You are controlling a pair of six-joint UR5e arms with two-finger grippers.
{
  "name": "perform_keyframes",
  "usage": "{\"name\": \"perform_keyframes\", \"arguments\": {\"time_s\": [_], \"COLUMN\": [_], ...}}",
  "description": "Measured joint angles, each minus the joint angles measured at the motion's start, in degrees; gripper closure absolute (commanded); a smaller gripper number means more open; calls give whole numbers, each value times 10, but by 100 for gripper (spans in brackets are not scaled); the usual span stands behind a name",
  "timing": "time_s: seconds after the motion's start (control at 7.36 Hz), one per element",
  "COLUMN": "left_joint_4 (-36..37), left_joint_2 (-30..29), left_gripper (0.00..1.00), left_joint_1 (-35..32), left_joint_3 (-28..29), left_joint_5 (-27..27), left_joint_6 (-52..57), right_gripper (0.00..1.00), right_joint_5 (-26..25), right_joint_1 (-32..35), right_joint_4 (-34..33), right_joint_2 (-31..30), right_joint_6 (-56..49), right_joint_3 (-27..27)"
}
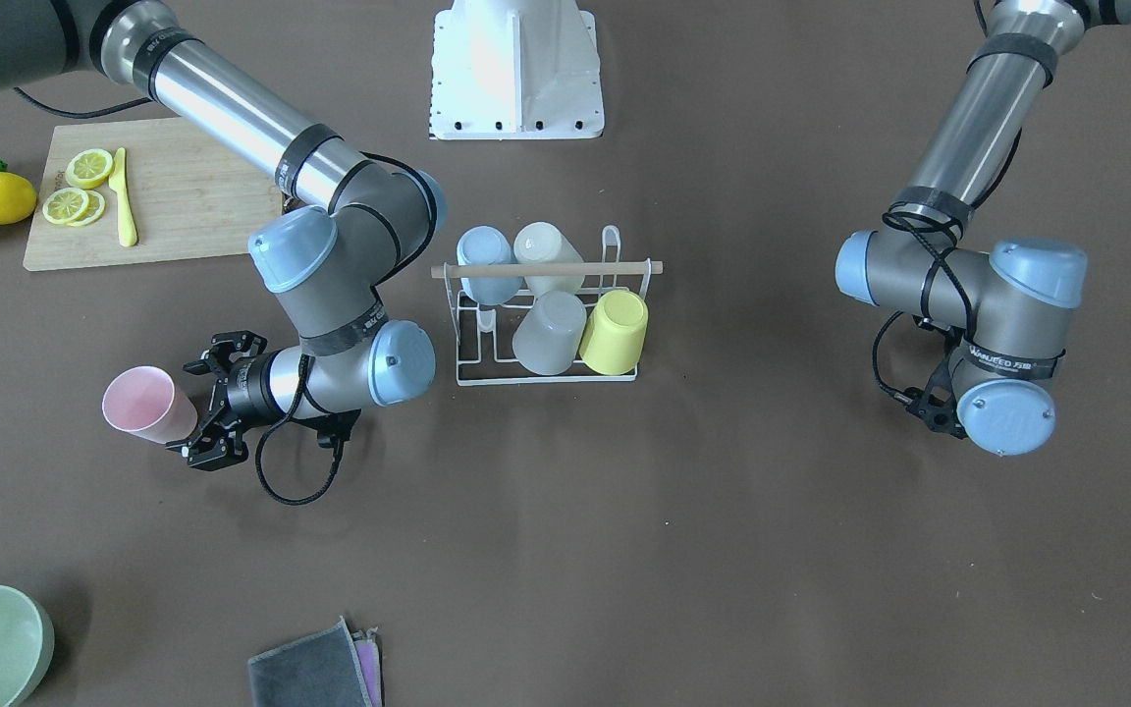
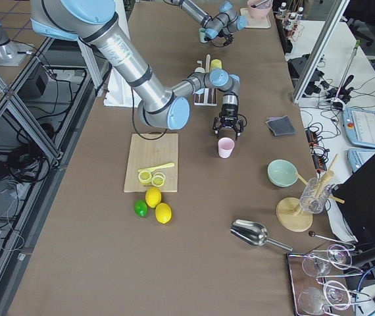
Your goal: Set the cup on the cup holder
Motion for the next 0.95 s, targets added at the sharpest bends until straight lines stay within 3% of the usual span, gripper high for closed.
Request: {"name": "perform_keyframes", "arguments": {"time_s": [0.95], "left_joint_4": [2], "left_joint_2": [-6], "left_gripper": [3], "left_joint_1": [16], "left_joint_3": [17], "left_joint_5": [9], "left_joint_6": [14], "right_gripper": [2], "right_joint_5": [-44], "right_joint_1": [-23], "right_joint_4": [-2], "right_joint_2": [-2], "right_joint_6": [47], "right_joint_3": [-25]}}
